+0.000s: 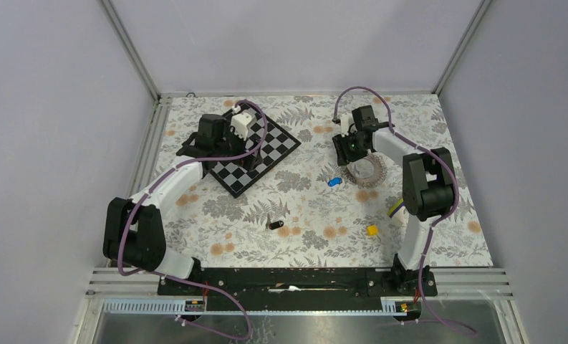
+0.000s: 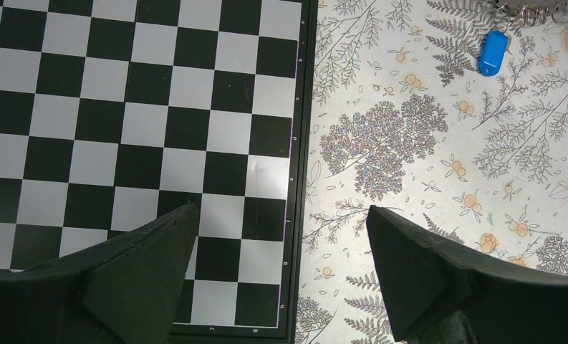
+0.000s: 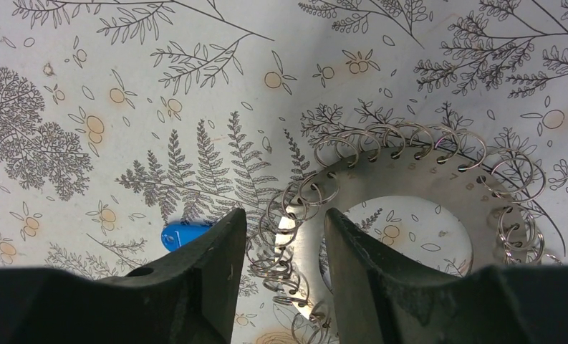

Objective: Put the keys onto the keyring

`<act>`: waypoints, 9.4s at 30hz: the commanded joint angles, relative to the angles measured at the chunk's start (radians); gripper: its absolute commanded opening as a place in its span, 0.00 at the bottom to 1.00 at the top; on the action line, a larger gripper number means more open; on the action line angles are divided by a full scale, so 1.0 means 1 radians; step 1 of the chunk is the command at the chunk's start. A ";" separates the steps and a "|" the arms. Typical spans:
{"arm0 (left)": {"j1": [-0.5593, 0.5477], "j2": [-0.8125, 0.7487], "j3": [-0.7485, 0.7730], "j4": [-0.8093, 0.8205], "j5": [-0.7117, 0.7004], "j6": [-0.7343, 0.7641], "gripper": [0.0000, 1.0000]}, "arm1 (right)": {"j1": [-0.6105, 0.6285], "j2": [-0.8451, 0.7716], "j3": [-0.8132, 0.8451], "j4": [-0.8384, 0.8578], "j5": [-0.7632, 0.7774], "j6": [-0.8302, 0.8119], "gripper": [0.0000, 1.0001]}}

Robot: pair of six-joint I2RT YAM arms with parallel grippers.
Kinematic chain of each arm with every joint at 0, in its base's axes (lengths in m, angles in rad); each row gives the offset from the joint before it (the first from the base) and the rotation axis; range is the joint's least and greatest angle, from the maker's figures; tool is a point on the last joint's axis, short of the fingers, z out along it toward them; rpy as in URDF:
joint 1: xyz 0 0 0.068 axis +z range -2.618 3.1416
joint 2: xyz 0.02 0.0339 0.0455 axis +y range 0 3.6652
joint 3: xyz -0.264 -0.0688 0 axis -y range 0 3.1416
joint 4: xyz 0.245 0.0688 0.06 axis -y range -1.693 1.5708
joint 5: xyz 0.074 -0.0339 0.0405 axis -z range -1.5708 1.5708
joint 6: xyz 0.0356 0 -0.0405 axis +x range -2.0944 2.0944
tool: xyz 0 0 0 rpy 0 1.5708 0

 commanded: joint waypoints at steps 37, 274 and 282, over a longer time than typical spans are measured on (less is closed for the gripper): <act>-0.007 -0.011 0.002 0.060 0.014 -0.008 0.99 | 0.001 0.086 0.101 -0.012 0.079 0.071 0.34; -0.102 0.077 0.260 -0.150 0.186 0.101 0.97 | 0.088 -0.212 0.261 -0.308 -0.231 -0.316 0.00; -0.177 0.102 0.511 -0.225 0.292 0.054 0.88 | 0.089 -0.263 0.425 -0.369 -0.422 -0.273 0.00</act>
